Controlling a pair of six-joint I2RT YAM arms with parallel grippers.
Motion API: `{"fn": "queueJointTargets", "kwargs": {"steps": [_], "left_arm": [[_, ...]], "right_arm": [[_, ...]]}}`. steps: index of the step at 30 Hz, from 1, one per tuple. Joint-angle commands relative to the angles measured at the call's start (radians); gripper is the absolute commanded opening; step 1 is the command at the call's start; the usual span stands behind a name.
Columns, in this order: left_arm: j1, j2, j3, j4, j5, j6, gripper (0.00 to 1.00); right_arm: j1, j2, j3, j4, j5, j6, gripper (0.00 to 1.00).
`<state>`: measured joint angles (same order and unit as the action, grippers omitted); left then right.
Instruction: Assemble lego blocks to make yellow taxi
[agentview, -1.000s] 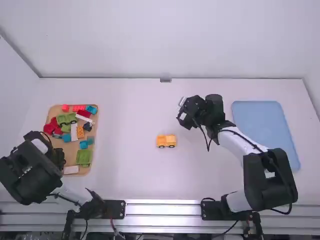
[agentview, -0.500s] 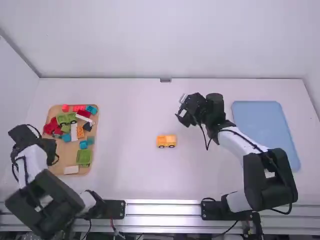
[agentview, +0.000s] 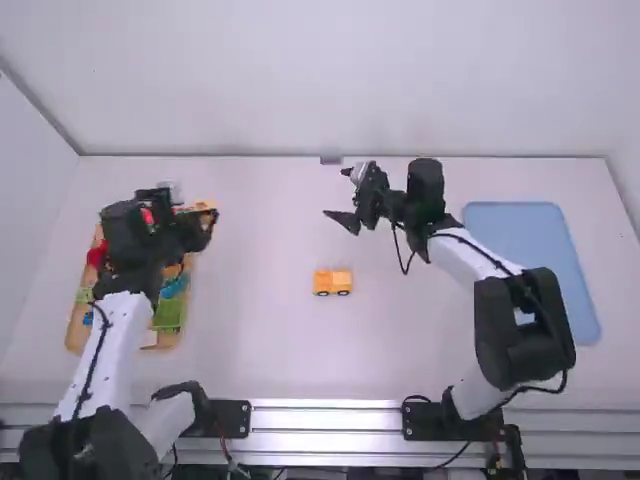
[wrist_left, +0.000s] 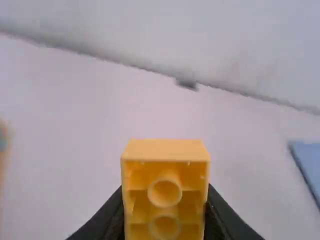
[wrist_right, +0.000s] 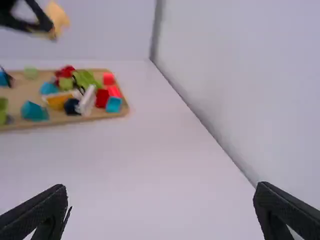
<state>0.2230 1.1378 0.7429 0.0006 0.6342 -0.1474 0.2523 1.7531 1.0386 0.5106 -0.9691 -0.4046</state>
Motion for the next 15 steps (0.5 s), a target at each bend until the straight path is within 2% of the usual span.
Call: {"fn": "queueJointTargets", "kwargs": {"steps": [1,5,6,10,11,15], "left_arm": [[-0.101,0.059,-0.015,0.070,0.201,0.178,0.04],[-0.201,0.160,-0.015,0.254,0.321,0.216,0.04],[-0.216,0.192,-0.015,0.309,0.347,0.215,0.04],[-0.252,0.310,-0.015,0.517,0.486,0.216,0.04],[-0.253,0.314,-0.015,0.525,0.489,0.216,0.04],[-0.255,0.430,-0.015,0.730,0.503,0.159,0.04]], "right_arm": [[-0.006,0.077,0.082,0.023,-0.244,0.150,0.99],[0.006,0.175,0.186,0.118,-0.558,0.243,0.99],[0.010,0.193,0.209,0.133,-0.592,0.276,0.99],[0.017,0.231,0.270,0.137,-0.591,0.402,0.99],[0.017,0.231,0.271,0.137,-0.591,0.406,0.99],[0.034,0.231,0.277,0.150,-0.591,0.473,1.00]]}}
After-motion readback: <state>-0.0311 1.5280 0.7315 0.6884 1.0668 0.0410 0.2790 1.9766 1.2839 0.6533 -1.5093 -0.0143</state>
